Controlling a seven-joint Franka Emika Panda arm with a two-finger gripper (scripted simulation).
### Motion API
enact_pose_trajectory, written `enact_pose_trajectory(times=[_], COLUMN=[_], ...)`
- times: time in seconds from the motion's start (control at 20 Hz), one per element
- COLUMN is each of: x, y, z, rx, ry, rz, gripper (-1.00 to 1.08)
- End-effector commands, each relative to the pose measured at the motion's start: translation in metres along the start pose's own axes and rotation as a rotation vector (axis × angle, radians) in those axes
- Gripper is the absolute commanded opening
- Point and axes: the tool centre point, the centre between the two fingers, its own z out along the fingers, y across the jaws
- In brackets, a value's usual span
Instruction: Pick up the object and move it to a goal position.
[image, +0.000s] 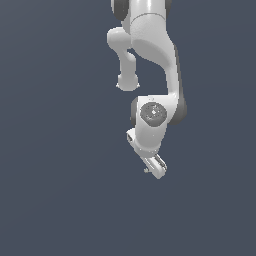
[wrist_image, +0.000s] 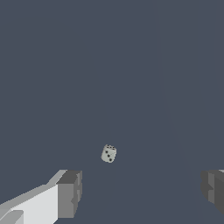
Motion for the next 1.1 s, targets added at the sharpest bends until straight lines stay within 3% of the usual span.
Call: enact_pose_trajectory(times=[0.0, 0.55, 1.05], x=[-0.001, -0.006, -0.007], y=[-0.005, -0.02, -0.024], z=[0.005, 0.023, 0.028], rx=[0.0, 0.001, 0.001], ry=[0.001, 0.006, 0.007], rz=[0.066, 0.27, 0.317], gripper=[1.0, 1.0, 1.0])
